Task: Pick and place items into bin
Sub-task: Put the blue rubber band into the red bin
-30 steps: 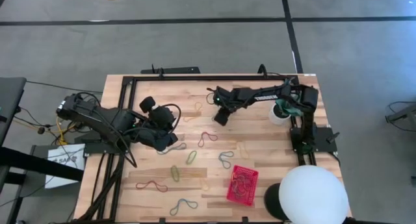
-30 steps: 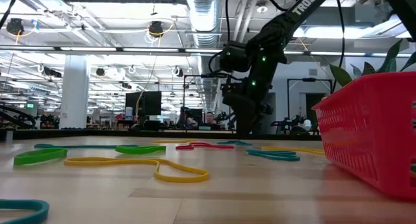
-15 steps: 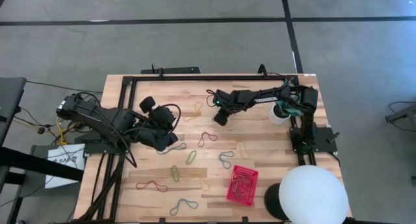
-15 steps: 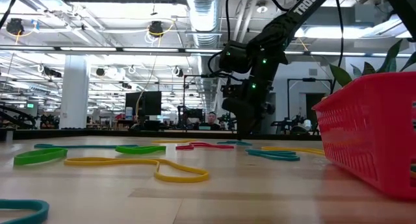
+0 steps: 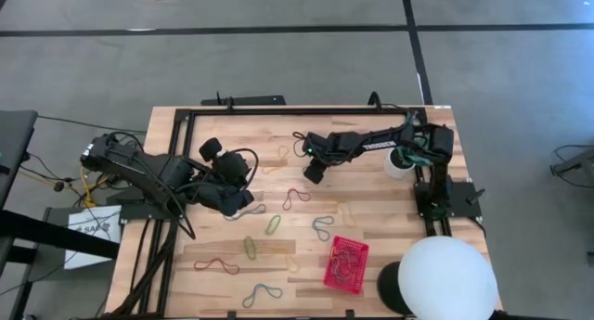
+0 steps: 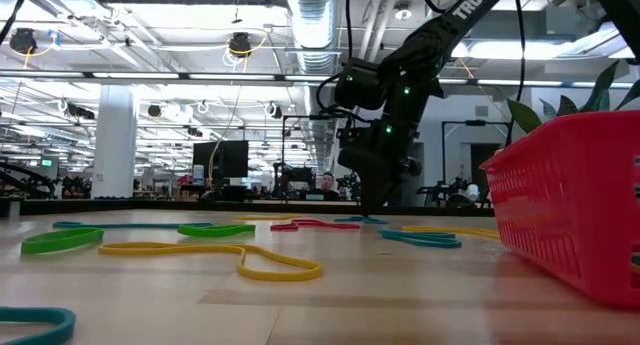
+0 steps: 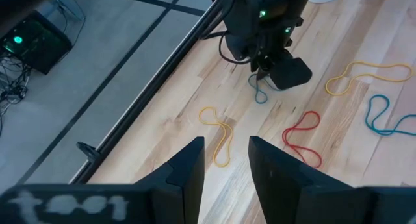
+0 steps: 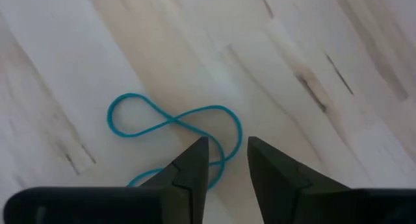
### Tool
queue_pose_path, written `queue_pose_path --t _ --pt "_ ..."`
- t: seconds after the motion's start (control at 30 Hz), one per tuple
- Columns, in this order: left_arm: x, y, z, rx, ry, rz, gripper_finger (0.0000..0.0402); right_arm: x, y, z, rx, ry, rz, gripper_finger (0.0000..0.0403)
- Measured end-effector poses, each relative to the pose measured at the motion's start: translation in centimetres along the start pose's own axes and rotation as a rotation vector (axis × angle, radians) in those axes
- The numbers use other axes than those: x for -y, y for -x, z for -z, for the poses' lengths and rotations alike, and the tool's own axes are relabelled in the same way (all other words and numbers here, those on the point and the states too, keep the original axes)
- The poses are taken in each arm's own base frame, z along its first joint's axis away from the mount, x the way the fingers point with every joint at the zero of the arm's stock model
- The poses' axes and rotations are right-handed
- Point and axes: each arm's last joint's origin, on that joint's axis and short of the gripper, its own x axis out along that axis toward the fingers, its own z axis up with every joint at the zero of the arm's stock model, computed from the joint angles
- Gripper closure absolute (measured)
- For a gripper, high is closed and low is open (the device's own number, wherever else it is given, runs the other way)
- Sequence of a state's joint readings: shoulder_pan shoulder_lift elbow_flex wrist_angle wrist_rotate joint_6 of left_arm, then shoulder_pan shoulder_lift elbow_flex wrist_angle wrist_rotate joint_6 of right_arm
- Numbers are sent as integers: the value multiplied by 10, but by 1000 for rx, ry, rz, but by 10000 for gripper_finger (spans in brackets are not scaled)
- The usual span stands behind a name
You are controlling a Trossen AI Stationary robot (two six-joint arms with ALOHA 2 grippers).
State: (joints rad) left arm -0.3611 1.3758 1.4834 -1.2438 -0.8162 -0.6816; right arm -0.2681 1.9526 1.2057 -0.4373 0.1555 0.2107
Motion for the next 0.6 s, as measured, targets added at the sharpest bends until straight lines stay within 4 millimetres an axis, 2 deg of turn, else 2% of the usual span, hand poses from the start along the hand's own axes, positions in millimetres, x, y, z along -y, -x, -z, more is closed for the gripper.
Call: queue_pose_path --t 0.1,0.37,0.5,0.6 --pt "0 0 0 0 4 0 290 0 0 0 -1 -1 2 301" --pt "0 0 0 0 10 1 290 -1 -26 4 -32 0 17 305" --pt "0 0 0 -1 9 0 290 -7 -29 5 -34 59 27 346" --pt "0 0 0 -2 8 -1 290 -16 -19 6 -10 126 17 391"
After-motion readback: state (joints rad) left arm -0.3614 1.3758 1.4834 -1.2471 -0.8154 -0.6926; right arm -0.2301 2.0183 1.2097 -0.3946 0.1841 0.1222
